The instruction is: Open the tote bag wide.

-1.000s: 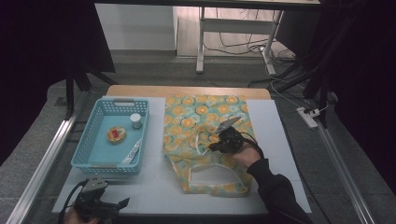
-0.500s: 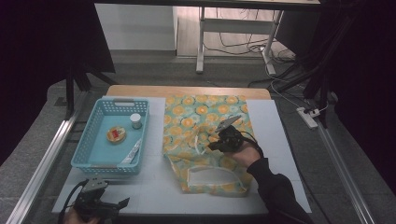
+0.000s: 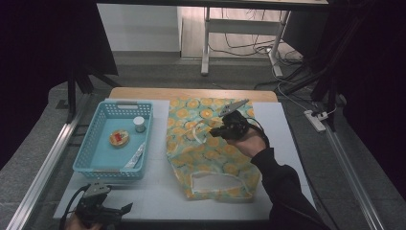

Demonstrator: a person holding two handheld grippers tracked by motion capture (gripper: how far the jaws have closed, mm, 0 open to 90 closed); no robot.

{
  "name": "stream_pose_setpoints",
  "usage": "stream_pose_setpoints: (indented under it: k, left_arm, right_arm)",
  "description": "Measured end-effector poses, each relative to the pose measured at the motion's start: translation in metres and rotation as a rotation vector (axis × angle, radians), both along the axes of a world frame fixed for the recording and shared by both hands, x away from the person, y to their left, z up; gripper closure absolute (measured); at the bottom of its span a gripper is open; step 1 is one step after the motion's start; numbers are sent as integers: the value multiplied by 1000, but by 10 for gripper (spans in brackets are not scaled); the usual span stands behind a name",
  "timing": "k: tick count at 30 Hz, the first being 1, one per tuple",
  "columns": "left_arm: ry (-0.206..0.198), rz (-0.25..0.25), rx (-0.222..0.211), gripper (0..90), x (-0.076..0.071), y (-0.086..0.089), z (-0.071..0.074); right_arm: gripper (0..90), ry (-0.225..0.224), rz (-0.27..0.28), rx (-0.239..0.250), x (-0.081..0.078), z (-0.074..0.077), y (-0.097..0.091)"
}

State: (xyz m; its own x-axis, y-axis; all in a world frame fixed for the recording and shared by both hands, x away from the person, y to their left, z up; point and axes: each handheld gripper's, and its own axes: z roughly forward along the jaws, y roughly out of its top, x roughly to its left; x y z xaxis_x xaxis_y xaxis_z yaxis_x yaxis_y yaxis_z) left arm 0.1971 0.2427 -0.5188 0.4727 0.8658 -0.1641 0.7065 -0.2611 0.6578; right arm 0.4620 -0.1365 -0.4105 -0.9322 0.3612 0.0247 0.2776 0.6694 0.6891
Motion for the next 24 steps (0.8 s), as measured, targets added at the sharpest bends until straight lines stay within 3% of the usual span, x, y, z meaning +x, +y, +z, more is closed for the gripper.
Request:
stream_pose_setpoints:
  k: [12, 24]
  left_arm:
    - [-4, 6, -9, 0, 0, 1, 0]
    - [-4, 10, -10, 0, 0, 1, 0]
  right_arm:
    - [900, -35, -29, 19, 17, 32, 17]
    - [900, -54, -41, 55, 24, 46, 16]
